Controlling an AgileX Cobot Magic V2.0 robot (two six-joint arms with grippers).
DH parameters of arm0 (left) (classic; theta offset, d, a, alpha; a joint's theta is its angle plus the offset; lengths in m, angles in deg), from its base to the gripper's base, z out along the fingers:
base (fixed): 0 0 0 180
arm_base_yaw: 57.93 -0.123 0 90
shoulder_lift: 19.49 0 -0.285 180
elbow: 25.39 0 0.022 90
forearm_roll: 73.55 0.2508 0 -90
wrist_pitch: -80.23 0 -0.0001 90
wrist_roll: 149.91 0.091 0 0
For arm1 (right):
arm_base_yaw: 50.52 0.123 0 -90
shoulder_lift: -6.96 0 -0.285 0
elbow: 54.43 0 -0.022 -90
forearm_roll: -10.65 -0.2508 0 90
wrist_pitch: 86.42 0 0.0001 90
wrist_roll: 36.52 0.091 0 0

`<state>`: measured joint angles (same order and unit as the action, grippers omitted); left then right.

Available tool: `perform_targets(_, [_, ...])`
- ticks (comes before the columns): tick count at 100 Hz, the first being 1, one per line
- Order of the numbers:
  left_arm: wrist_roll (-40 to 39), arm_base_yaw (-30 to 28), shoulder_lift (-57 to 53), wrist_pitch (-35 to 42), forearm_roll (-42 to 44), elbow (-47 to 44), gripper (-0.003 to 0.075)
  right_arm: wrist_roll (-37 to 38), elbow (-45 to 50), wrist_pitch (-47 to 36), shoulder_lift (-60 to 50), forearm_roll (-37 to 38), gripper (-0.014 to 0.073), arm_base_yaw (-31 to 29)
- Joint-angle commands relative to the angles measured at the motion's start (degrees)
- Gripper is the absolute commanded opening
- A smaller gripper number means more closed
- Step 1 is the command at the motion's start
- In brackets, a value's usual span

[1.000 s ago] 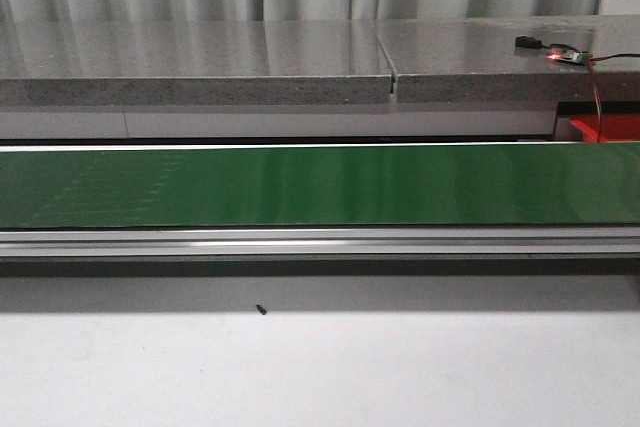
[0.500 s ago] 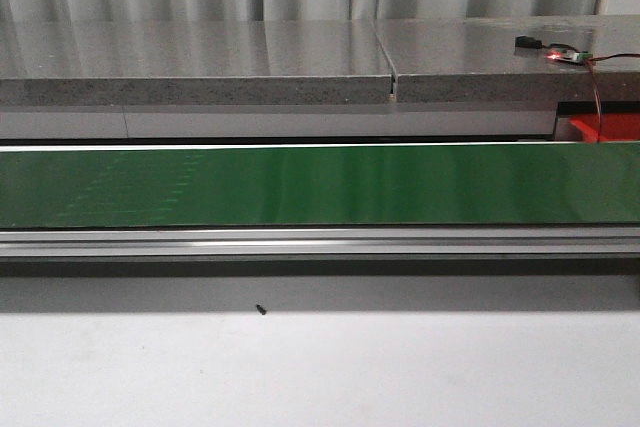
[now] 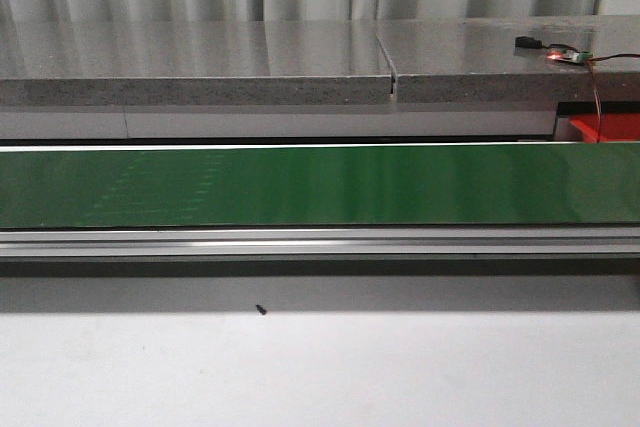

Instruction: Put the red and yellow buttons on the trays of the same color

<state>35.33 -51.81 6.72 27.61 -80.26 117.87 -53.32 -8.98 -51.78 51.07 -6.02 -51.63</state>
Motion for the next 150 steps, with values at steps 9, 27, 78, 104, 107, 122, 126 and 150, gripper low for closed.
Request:
perform_targets(9, [0.1,0.52,0.75,4.85,-0.7,0.96,-0.0019,-0.08,-1.29,-2.62,-2.13,-1.07,-0.0065,-0.04])
perform_targets(27, [0.1,0.52,0.75,4.92,-0.95,-0.72,-0.0019,-0.08,-1.29,-2.07,-2.13,-1.07,-0.0065,-0.04])
perform_targets(78, [-16.87,-0.07,14.71,10.44,8.25,-0.51,-0.0019,-0.08,-1.29,-2.04,-2.13,-1.07,-0.0065,-0.04])
perform_targets(104, [-18.06,-8.43,25.06,16.55,8.13,0.47,-0.0019,-0.08,-1.29,-2.04,-2.13,-1.07,-0.0065,-0.04])
perform_targets(107, [-18.06,-10.24,26.29,16.55,7.83,0.89,-0.0019,-0.08,-1.29,-2.04,-2.13,-1.07,-0.0065,-0.04])
perform_targets(122, [-17.94,-17.9,32.26,15.95,6.71,4.18,-0.0018,-0.08,-1.29,-2.04,-2.13,-1.07,-0.0065,-0.04])
perform_targets(126, [-17.94,-19.96,34.32,14.89,6.71,5.2,-0.0018,-0.08,-1.29,-2.04,-2.13,-1.07,-0.0065,-0.04])
perform_targets(150, [-17.94,-25.9,46.11,10.11,6.71,12.73,0.0083,-0.08,-1.29,-2.04,-2.13,-1.07,-0.0065,-0.04])
